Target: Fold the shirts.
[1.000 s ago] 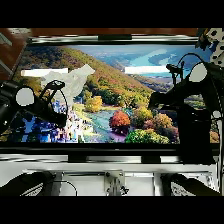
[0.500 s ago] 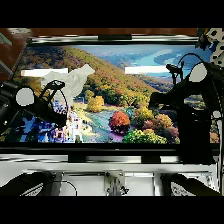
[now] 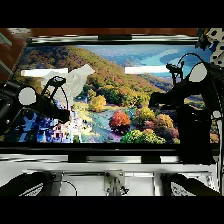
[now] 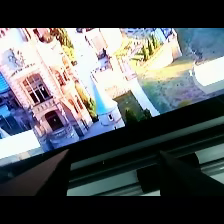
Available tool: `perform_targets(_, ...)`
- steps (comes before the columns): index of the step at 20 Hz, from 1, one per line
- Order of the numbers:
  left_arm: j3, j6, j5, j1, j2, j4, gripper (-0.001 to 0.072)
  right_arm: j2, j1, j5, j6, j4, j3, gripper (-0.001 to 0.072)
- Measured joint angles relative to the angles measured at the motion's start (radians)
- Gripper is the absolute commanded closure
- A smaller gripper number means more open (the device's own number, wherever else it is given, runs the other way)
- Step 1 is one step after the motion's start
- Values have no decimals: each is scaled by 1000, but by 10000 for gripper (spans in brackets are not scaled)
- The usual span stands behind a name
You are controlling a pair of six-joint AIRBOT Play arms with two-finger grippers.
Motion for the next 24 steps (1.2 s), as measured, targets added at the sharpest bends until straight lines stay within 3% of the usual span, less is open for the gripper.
perform_targets(5, 0, -3, 142, 1, -37, -13, 113, 0, 0, -35, -21, 0, 0, 26)
perform_targets(7, 2, -22, 227, 4, -58, -15, 331, 0, 0, -53, -27, -3, 0, 26)
perform_targets(9, 21, -31, 322, 23, -93, -14, 282, 0, 0, -66, -32, -12, 0, 26)
perform_targets(11, 71, -36, 385, 61, -152, -2, 15, 0, 0, -83, -35, -18, 0, 27)
perform_targets(12, 108, -38, 408, 86, -195, -2, -13, 0, 0, -93, -35, -21, 0, 26)
perform_targets(19, 374, 14, 464, 219, -541, 5, -13, 0, 0, -168, -29, -23, 0, 27)
perform_targets(24, 437, 24, 542, 241, -700, 16, -13, 0, 1, -212, -24, -18, 0, 27)
